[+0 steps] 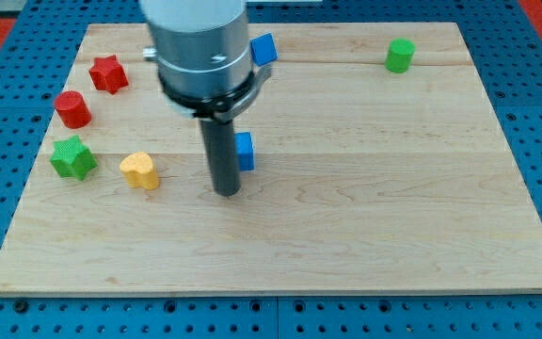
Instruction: Push the green circle towards the top right of the yellow heart
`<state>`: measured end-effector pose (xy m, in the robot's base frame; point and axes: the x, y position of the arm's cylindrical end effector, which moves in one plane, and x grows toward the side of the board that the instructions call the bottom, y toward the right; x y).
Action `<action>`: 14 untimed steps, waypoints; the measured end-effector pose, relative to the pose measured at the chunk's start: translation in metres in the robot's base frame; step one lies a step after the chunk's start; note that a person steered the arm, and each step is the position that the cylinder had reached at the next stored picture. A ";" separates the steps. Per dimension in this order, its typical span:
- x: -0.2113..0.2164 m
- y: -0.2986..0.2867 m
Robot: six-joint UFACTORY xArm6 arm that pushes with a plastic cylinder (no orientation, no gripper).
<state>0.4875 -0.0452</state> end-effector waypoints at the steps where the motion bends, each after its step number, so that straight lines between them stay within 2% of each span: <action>1: -0.012 0.020; 3: -0.031 0.005; 4: -0.027 0.007; 5: -0.033 0.106; 6: -0.090 0.185; 7: -0.139 0.204; 9: -0.200 0.243; 10: -0.208 0.267; 11: -0.238 0.261; 13: -0.234 0.134; 14: -0.262 0.146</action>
<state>0.2258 0.1010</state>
